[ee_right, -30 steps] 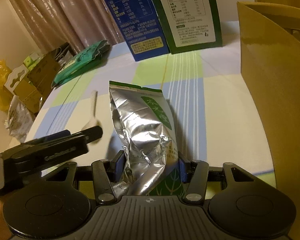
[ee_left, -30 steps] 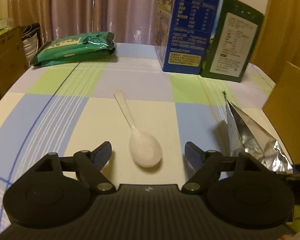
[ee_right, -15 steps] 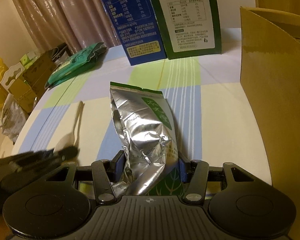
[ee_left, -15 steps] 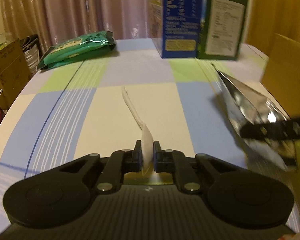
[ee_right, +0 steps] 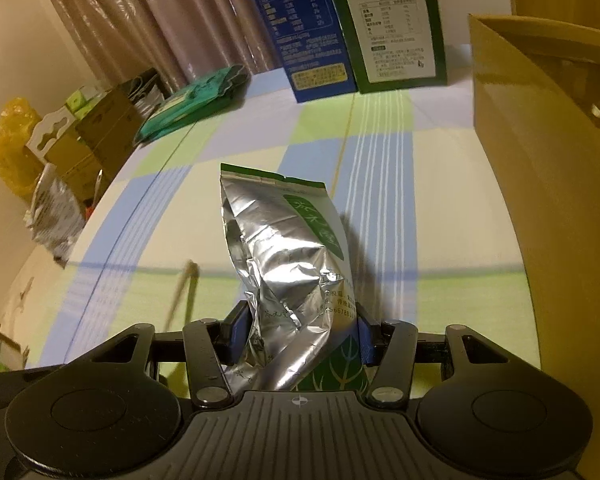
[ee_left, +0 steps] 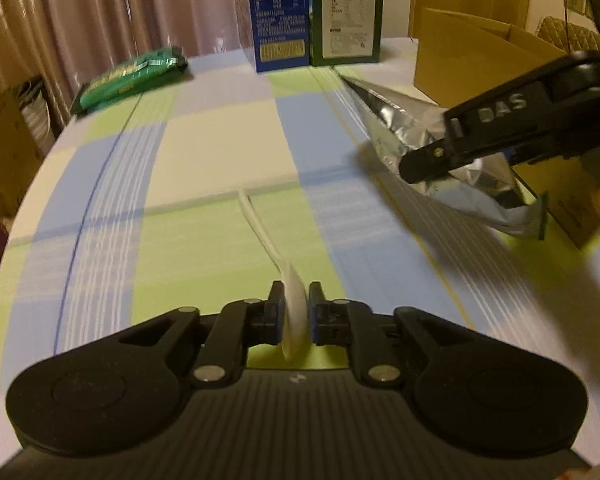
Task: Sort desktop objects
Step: 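Close the left tool on the white spoon, then lift the spoon with the left tool while the right tool holds the silver bag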
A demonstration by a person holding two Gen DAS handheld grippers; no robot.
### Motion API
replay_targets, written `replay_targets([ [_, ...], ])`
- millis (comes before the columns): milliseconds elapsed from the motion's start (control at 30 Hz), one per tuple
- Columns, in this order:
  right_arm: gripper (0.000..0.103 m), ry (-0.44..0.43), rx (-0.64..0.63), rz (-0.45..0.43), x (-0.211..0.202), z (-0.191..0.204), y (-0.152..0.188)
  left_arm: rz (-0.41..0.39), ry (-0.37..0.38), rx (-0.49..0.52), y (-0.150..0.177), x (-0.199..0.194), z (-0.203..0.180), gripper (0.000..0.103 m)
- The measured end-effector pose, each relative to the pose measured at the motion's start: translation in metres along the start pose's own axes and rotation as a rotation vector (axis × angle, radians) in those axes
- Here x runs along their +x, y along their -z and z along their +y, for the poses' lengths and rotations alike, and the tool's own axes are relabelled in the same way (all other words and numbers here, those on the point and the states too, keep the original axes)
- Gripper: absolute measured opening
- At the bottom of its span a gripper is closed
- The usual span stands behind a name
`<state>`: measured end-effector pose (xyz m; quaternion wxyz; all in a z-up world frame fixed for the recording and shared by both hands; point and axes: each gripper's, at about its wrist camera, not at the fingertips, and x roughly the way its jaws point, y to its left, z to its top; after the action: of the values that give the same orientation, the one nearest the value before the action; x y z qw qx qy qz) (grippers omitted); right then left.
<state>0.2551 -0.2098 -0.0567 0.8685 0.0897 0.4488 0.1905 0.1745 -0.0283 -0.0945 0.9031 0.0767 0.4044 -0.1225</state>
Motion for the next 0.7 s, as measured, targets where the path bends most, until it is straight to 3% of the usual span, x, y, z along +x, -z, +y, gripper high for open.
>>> replay_targets([
  [67,0.049,-0.004,0.013,0.003,-0.013,0.003,0.017,-0.002,0.0,-0.031,0.012,-0.009,-0.001,0.031],
  [333,0.049,0.043,0.059,-0.005,-0.041,-0.002,0.061,-0.062,-0.017,-0.163,0.026,-0.026,0.009,0.034],
  [567,0.049,0.054,0.065,0.005,-0.036,-0.005,0.067,-0.08,-0.035,-0.153,0.02,-0.024,0.022,0.052],
  [700,0.049,0.044,0.061,0.002,-0.034,-0.002,0.066,-0.032,-0.007,-0.135,0.021,-0.016,0.024,0.053],
])
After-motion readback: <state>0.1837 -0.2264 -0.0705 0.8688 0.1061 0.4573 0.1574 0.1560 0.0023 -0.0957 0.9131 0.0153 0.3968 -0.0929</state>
